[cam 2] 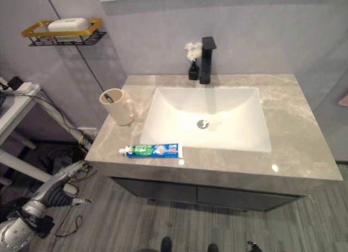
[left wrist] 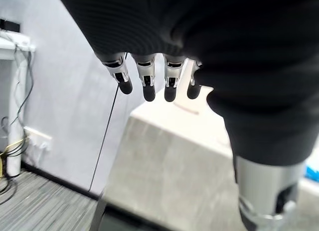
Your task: Put brush and paste in cup on sink, flatten towel.
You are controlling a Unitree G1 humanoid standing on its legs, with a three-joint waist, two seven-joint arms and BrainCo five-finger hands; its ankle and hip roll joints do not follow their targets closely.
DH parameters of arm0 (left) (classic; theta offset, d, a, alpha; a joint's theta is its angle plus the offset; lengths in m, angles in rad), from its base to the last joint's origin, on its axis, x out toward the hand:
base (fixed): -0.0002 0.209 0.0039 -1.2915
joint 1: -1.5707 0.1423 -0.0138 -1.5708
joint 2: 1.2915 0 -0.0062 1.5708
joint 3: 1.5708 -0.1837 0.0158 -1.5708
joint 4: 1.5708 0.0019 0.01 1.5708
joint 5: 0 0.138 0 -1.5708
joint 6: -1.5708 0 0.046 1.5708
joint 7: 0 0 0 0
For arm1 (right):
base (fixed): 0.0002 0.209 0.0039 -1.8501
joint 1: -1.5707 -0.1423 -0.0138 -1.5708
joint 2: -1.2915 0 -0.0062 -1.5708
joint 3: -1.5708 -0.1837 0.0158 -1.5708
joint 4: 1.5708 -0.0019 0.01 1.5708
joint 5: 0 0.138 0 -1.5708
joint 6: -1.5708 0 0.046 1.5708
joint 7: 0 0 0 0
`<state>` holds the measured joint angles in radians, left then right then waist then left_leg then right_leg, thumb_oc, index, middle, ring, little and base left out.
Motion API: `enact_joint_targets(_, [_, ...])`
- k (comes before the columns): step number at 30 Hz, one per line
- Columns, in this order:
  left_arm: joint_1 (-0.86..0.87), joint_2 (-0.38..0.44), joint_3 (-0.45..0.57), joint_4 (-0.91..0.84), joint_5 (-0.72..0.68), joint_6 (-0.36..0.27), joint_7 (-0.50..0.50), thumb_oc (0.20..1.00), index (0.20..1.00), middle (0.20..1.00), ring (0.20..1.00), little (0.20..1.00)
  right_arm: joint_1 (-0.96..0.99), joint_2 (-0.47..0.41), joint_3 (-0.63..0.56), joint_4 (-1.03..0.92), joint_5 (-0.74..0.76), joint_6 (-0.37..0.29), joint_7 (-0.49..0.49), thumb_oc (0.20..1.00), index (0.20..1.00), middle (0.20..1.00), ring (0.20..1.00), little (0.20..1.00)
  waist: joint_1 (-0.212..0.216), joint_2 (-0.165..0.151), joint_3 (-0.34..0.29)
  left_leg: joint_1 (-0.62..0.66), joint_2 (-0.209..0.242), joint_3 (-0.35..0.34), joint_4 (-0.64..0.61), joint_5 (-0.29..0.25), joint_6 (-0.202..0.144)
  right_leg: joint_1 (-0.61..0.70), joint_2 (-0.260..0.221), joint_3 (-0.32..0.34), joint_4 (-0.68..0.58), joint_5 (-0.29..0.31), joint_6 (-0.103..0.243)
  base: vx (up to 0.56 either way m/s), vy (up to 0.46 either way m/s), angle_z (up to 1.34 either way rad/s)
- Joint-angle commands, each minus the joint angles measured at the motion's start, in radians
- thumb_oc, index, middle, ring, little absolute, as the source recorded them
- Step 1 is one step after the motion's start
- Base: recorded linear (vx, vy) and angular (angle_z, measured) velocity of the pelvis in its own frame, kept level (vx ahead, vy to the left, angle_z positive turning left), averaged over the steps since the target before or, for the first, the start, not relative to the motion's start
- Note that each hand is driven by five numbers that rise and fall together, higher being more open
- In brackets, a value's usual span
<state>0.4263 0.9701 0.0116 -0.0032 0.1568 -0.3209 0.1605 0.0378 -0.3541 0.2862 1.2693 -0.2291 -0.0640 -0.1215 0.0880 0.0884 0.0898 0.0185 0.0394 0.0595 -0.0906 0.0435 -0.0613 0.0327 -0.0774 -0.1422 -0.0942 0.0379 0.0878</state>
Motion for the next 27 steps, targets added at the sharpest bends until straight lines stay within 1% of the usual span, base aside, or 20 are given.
enact_joint_targets(1, [-0.04, 0.001, 0.11, -0.04, -0.075, -0.001, 0.056, 1.0, 1.0, 1.0, 1.0, 1.0, -0.061, 0.016, 0.017, 0.02, 0.025, 0.009, 0.021, 1.0, 1.0, 1.0, 1.0, 1.0, -0.009, -0.055, 0.025, 0.013, -0.017, -0.012, 0.003, -0.01, -0.005, -0.003, -0.076, 0.058, 0.007, 0.106, 0.06, 0.03, 0.034, -0.12])
enact_joint_targets(5, [-0.082, -0.025, 0.121, -0.039, -0.104, 0.001, 0.054, 1.0, 1.0, 1.0, 1.0, 1.0, -0.056, 0.018, 0.012, 0.012, 0.03, 0.012, 0.029, 1.0, 1.0, 1.0, 1.0, 1.0, -0.019, -0.054, 0.028, 0.016, -0.017, -0.001, 0.003, -0.015, -0.003, -0.008, -0.076, 0.071, 0.007, 0.106, 0.06, 0.01, 0.021, -0.19])
enact_joint_targets(7, [-0.117, -0.036, 0.108, -0.028, -0.111, 0.002, 0.049, 1.0, 1.0, 1.0, 1.0, 1.0, -0.052, 0.016, 0.008, 0.003, 0.035, 0.01, 0.034, 1.0, 1.0, 1.0, 1.0, 1.0, -0.028, -0.054, 0.029, 0.018, -0.018, 0.005, 0.003, -0.019, -0.003, -0.011, -0.075, 0.08, 0.007, 0.107, 0.06, 0.01, 0.022, -0.12])
enact_joint_targets(11, [-0.194, -0.053, 0.051, 0.013, -0.109, 0.004, 0.038, 1.0, 1.0, 1.0, 1.0, 1.0, -0.052, 0.016, 0.013, -0.02, 0.047, 0.007, 0.039, 1.0, 1.0, 1.0, 1.0, 1.0, -0.049, -0.051, 0.035, 0.016, -0.018, 0.025, 0.003, -0.025, -0.003, -0.025, -0.077, 0.099, 0.007, 0.114, 0.064, -0.01, 0.031, -0.13])
enact_joint_targets(12, [-0.226, -0.064, 0.02, 0.022, -0.111, 0.006, 0.034, 1.0, 1.0, 1.0, 1.0, 1.0, -0.055, 0.017, 0.012, -0.026, 0.051, 0.006, 0.037, 1.0, 1.0, 1.0, 1.0, 1.0, -0.058, -0.049, 0.04, 0.012, -0.019, 0.031, 0.003, -0.025, -0.003, -0.035, -0.077, 0.107, 0.007, 0.119, 0.066, -0.03, 0.024, -0.17])
enact_joint_targets(13, [-0.23, -0.065, 0.017, 0.025, -0.11, 0.006, 0.034, 1.0, 1.0, 1.0, 1.0, 1.0, -0.055, 0.016, 0.011, -0.026, 0.051, 0.006, 0.037, 1.0, 1.0, 1.0, 1.0, 1.0, -0.056, -0.049, 0.04, 0.011, -0.019, 0.031, 0.003, -0.025, -0.003, -0.036, -0.077, 0.108, 0.007, 0.119, 0.066, -0.04, 0.027, -0.2])
enact_joint_targets(15, [-0.273, -0.08, -0.039, 0.034, -0.109, 0.01, 0.018, 1.0, 1.0, 1.0, 1.0, 1.0, -0.05, 0.01, 0.003, -0.033, 0.06, 0.004, 0.034, 1.0, 1.0, 1.0, 1.0, 1.0, -0.066, -0.047, 0.045, -0.001, -0.018, 0.045, 0.003, -0.025, -0.002, -0.055, -0.073, 0.12, 0.007, 0.127, 0.072, -0.03, 0.018, -0.24])
enact_joint_targets(16, [-0.274, -0.08, -0.04, 0.035, -0.109, 0.01, 0.018, 1.0, 1.0, 1.0, 1.0, 1.0, -0.05, 0.01, 0.003, -0.033, 0.06, 0.004, 0.034, 1.0, 1.0, 1.0, 1.0, 1.0, -0.065, -0.046, 0.045, -0.001, -0.018, 0.046, 0.003, -0.025, -0.002, -0.056, -0.073, 0.121, 0.007, 0.127, 0.072, -0.02, 0.016, -0.2])
enact_joint_targets(17, [-0.288, -0.092, -0.064, 0.043, -0.11, 0.014, 0.011, 1.0, 1.0, 1.0, 1.0, 1.0, -0.046, 0.005, -0.001, -0.035, 0.065, 0.004, 0.032, 1.0, 1.0, 1.0, 1.0, 1.0, -0.073, -0.046, 0.047, -0.003, -0.017, 0.051, 0.003, -0.026, 0.0, -0.062, -0.072, 0.125, 0.007, 0.13, 0.075, 0.0, 0.013, -0.11])
enact_joint_targets(22, [-0.324, -0.101, -0.116, 0.066, -0.097, 0.021, -0.004, 1.0, 1.0, 1.0, 1.0, 1.0, -0.028, 0.003, -0.013, -0.032, 0.069, 0.003, 0.025, 1.0, 1.0, 1.0, 1.0, 1.0, -0.085, -0.045, 0.042, 0.001, -0.014, 0.068, 0.003, -0.033, 0.0, -0.073, -0.069, 0.148, 0.007, 0.135, 0.078, 0.02, 0.01, -0.06])
enact_joint_targets(27, [-0.348, -0.112, -0.143, 0.093, -0.09, 0.026, -0.009, 1.0, 1.0, 1.0, 1.0, 1.0, -0.014, 0.004, -0.016, -0.032, 0.069, 0.001, 0.025, 1.0, 1.0, 1.0, 1.0, 1.0, -0.094, -0.048, 0.039, 0.01, -0.013, 0.078, 0.003, -0.039, -0.001, -0.074, -0.064, 0.161, 0.007, 0.136, 0.078, 0.02, 0.002, -0.08])
